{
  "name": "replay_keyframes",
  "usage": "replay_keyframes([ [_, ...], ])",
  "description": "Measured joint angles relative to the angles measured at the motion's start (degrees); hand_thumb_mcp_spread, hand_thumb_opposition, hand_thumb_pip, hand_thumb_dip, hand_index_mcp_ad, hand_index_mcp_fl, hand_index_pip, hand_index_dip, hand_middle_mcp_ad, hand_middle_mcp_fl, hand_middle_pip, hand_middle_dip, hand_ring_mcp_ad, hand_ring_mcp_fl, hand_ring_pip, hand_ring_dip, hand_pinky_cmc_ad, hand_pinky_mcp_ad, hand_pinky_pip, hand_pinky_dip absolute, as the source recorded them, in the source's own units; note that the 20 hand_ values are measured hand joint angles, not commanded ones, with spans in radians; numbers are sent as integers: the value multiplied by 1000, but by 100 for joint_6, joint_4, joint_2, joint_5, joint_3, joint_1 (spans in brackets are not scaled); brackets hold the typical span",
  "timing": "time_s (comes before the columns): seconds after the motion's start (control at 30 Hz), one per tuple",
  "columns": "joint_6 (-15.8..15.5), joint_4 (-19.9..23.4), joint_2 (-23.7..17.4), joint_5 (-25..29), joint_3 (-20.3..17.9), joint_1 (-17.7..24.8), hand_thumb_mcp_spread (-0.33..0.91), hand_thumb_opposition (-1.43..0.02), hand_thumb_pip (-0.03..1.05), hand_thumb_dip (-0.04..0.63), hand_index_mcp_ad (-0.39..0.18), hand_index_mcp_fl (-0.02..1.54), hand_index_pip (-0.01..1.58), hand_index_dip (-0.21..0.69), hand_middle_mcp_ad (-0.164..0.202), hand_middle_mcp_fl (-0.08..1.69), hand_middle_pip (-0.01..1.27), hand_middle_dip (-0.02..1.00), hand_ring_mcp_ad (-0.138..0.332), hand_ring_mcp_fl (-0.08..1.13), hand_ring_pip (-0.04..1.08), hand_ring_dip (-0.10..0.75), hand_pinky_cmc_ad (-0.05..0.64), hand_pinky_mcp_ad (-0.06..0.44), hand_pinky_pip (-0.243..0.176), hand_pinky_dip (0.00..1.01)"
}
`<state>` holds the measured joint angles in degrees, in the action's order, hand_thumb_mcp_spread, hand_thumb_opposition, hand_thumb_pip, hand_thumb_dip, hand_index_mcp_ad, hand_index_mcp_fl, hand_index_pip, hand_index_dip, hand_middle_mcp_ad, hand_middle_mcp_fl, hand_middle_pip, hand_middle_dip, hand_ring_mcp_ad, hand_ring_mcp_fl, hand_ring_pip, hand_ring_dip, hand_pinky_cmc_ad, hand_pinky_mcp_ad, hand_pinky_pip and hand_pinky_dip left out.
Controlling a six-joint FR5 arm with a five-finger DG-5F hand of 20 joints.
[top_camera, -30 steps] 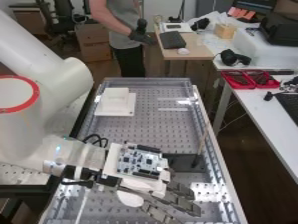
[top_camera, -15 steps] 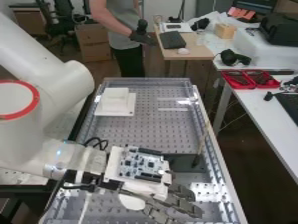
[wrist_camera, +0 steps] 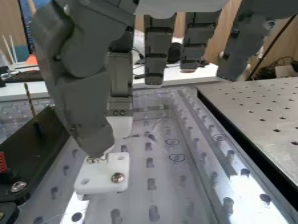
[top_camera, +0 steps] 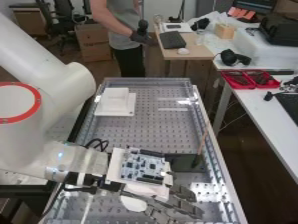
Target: Grab the paper clip and place it in the clear container
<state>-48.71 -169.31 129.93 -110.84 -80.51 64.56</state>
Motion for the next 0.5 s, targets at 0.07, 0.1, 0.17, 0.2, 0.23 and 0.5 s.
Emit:
replay_keyframes([
  [0.07, 3, -6, 8, -1, 12, 1, 569, -860, 480, 253, -187, 443, 1367, 127, -2, 265, 120, 188, 101, 77, 112, 93, 351, 279, 80, 195],
  [0.1, 6, -6, 13, -2, 17, 3, 569, -859, 480, 253, -187, 443, 1351, 127, -2, 267, 124, 188, 101, 77, 108, 93, 351, 279, 80, 195],
  [0.17, 5, -14, 19, -5, 28, 5, 567, -859, 480, 253, -187, 405, 1335, 127, -2, 267, 120, 188, 101, 77, 108, 93, 351, 279, 80, 195],
  [0.2, 2, -19, 23, -9, 36, 6, 560, -859, 480, 253, -187, 405, 1316, 127, -2, 265, 120, 188, 101, 77, 108, 93, 351, 279, 80, 195],
  [0.23, 1, -20, 25, -10, 39, 5, 560, -859, 480, 253, -187, 407, 1316, 127, -2, 265, 120, 188, 101, 77, 108, 93, 351, 279, 84, 195],
  [0.5, -28, -65, 46, -31, 92, -7, 560, -857, 480, 253, -187, 403, 1302, 124, -2, 265, 120, 188, 101, 77, 108, 93, 349, 283, 80, 195],
])
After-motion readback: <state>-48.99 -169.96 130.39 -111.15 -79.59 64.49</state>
